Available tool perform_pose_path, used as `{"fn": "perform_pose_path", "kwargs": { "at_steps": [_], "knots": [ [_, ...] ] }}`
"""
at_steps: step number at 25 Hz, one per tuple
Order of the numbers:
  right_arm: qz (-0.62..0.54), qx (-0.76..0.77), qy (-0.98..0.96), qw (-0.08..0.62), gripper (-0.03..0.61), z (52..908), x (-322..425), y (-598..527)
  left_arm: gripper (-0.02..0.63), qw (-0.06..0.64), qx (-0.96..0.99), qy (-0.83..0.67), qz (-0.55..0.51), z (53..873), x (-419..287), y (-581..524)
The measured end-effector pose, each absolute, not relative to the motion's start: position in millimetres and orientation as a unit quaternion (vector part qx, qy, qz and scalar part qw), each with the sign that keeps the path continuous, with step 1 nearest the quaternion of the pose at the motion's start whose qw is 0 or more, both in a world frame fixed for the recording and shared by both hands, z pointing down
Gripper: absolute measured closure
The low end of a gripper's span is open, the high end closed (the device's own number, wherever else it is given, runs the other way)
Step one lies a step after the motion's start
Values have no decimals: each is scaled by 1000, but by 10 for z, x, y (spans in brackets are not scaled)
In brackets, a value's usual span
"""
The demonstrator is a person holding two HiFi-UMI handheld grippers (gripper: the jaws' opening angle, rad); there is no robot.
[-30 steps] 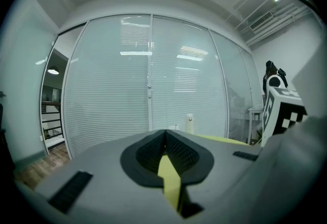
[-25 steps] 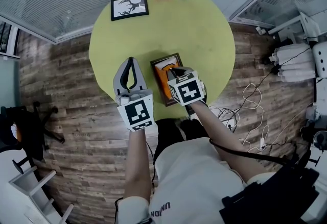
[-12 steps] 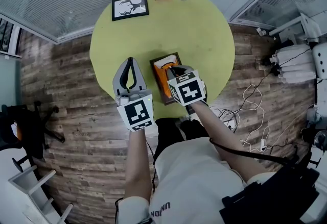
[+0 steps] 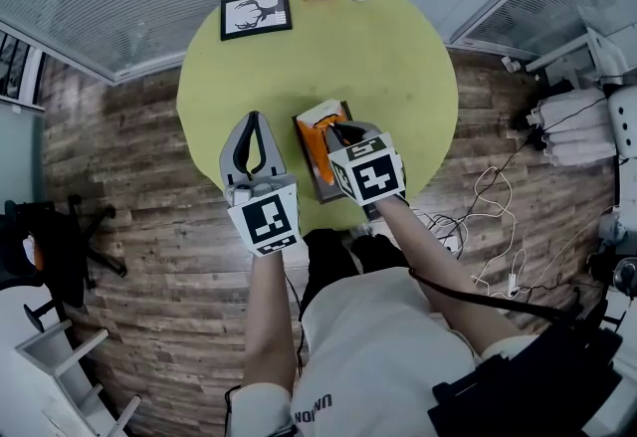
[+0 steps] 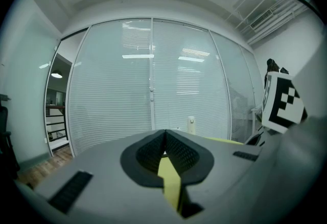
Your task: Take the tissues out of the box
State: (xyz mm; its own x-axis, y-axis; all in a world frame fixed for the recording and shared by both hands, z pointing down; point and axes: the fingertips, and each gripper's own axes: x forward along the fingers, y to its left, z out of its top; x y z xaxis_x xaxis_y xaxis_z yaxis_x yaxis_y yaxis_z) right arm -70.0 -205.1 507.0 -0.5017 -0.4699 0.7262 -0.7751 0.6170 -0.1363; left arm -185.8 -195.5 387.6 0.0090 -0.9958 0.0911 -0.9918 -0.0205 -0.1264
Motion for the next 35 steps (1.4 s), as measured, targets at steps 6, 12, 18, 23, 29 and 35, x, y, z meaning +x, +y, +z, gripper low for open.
{"fn": "perform_pose_path", "kwargs": {
  "at_steps": [6,12,18,23,29,35],
  "knots": [
    [222,373,-841,322,557,4970,-704,-2083,601,17,-710,700,-76,3842,-1841,-1960],
    [214,375,-846,312,557,4867,-698,-2102,601,19,-710,700,-75,3818,-1831,-1942],
    [200,380,-852,300,557,4721,-713,-2146,601,20,-710,700,-75,3798,-1839,-1938],
    [188,385,-857,288,557,4612,-717,-2187,601,22,-710,700,-75,3793,-1840,-1944],
    [175,392,-861,272,557,4480,-706,-2226,601,24,-710,700,-75,3773,-1841,-1960],
    [160,401,-864,258,557,4354,-678,-2266,601,23,-711,698,-76,3762,-1825,-1966]
  ]
}}
